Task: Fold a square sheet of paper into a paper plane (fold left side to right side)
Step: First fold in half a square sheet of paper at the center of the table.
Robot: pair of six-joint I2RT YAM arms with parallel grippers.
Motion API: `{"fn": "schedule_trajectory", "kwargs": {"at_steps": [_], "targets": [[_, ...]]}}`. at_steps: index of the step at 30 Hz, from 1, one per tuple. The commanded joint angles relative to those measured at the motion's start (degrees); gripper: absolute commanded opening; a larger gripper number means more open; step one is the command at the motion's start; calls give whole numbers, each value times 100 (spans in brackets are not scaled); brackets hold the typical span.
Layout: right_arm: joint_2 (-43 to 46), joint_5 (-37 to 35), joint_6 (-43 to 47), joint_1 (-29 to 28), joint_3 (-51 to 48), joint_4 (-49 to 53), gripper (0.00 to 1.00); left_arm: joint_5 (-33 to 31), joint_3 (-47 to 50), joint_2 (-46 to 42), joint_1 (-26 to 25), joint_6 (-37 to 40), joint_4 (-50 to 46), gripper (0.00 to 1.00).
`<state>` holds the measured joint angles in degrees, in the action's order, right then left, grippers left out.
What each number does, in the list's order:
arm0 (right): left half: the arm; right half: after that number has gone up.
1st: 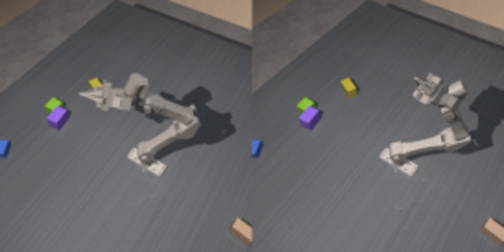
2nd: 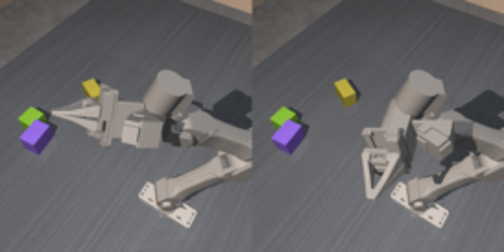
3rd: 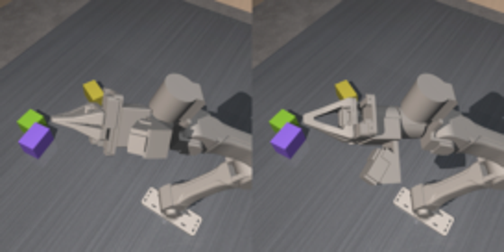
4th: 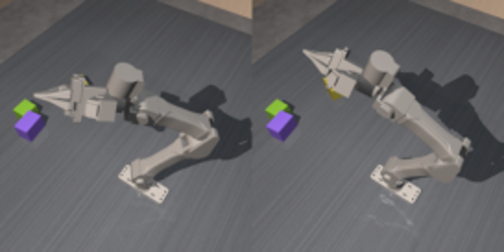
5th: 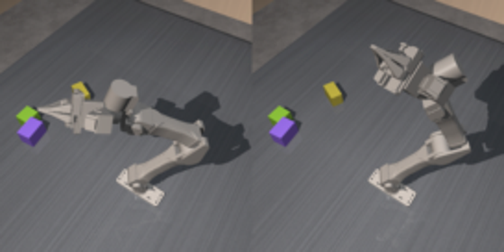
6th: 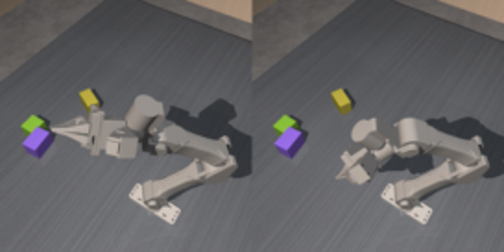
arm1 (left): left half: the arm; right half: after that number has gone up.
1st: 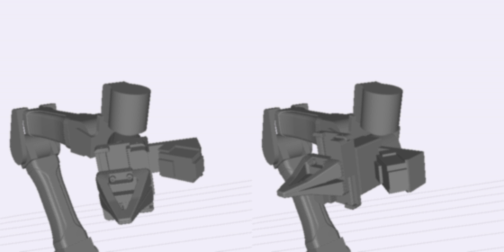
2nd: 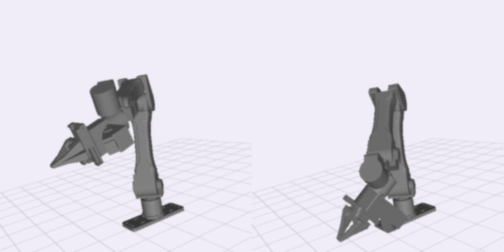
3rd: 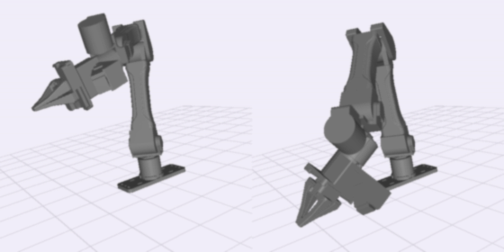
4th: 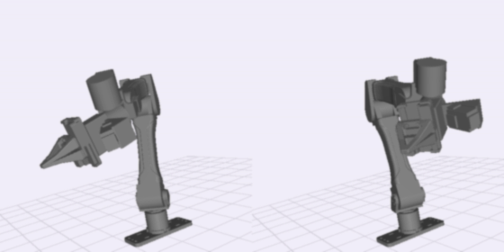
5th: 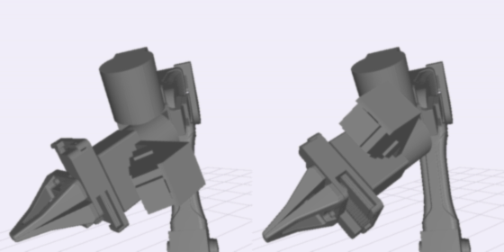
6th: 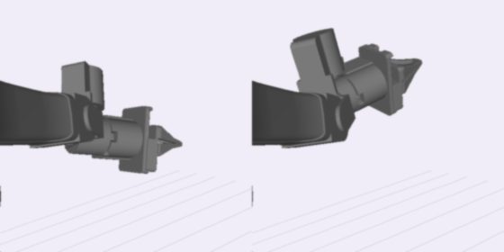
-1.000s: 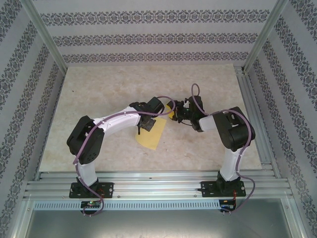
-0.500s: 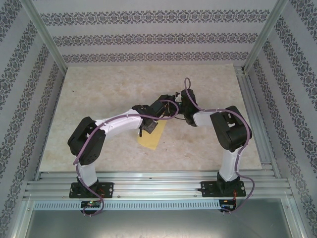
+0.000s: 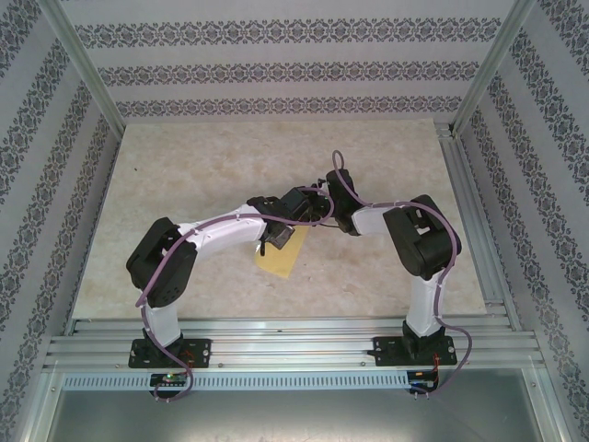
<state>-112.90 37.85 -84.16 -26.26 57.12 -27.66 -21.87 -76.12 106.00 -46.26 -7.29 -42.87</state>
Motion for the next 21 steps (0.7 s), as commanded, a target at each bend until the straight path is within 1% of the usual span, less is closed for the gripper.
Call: {"fn": "schedule_trajectory", "kwargs": {"at_steps": [1, 5, 8, 10, 11, 14, 15, 16, 18, 21], "targets": [[-11, 79, 132, -37, 124, 71, 30, -175, 53, -3, -120, 124, 104, 0], [40, 80, 226, -52, 122, 196, 22, -227, 53, 51, -138, 104, 87, 0], [58, 88, 279, -55, 124, 243, 10, -162, 42, 64, -138, 79, 95, 0], [99, 61, 425, -58, 173, 450, 3, -134, 36, 39, -154, 70, 92, 0], [120, 49, 481, -57, 187, 540, 0, -102, 44, 8, -155, 62, 91, 4], [124, 44, 604, -38, 205, 642, 0, 294, 136, -246, -155, 69, 170, 27], [128, 41, 675, -37, 226, 705, 0, 513, 200, -410, -155, 78, 211, 37], [134, 39, 770, -28, 243, 790, 0, 750, 280, -608, -156, 95, 274, 51], [146, 13, 1024, -12, 292, 1013, 0, 1202, 435, -1070, -147, 105, 373, 69], [193, -27, 1429, 23, 315, 1271, 0, 1781, 672, -1875, -61, -22, 499, 81]]}}
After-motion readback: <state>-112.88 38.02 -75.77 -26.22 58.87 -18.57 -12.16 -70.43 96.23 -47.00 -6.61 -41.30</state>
